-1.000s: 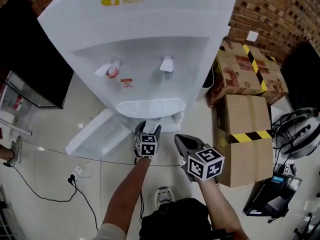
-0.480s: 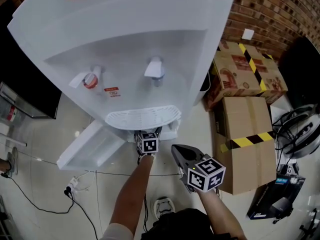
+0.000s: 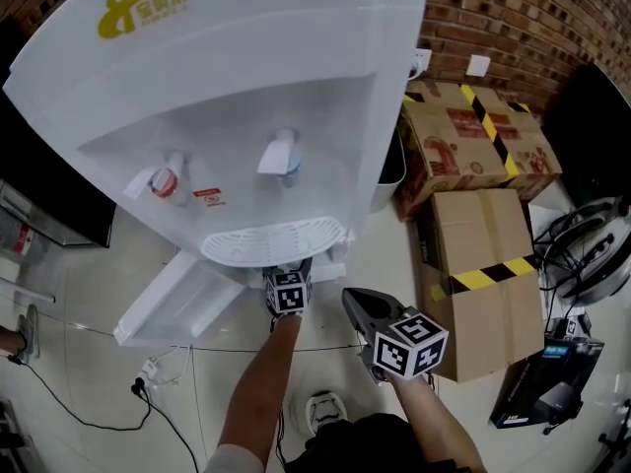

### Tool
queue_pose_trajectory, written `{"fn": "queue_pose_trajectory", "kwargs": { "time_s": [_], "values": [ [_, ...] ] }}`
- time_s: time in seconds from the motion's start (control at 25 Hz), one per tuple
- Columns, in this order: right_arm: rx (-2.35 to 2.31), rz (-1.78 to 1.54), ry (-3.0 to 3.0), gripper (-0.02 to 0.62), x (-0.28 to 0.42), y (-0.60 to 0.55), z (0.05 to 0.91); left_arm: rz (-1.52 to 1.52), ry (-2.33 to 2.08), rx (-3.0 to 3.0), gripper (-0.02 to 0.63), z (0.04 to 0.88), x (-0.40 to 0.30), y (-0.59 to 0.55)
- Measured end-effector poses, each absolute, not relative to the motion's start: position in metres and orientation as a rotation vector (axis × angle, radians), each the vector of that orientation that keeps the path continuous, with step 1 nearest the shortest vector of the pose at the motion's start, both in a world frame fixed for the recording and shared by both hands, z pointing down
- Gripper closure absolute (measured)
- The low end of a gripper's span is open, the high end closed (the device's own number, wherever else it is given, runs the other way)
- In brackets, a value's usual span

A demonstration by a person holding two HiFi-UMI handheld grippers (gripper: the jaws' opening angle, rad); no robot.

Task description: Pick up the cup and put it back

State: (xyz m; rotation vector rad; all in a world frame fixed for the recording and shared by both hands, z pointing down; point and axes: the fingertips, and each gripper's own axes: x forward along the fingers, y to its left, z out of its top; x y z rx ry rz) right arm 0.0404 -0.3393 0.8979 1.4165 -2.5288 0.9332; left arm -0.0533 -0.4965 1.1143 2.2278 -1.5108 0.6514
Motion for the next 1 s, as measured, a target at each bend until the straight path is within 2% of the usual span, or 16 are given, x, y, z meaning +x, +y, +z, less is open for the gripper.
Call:
{"fn": "queue_pose_trajectory", "kwargs": {
  "time_s": [0.2, 0.44, 0.76, 1.0],
  "values": [
    [1.446, 1.049, -2.481, 0.583, 0.055, -0.324, 0.863, 0.665, -1.426, 2.234, 0.249, 1.082, -0.047, -0.444],
    [1.43, 1.108, -2.403, 0.583, 0.063, -0.288, 0.78, 0.657, -1.39, 2.169, 0.249, 0.981, -0.057, -0.347],
    [1.307, 1.066, -2.366, 0.583, 0.04, -0.232, 0.617, 0.575, -1.449, 2.088, 0.25, 0.758, -0.1, -0.216],
    [1.299, 1.038, -2.395, 0.583, 0.043, -0.181, 0.51, 0.455, -1.524, 2.098, 0.25, 0.594, -0.105, -0.143]
  ]
}}
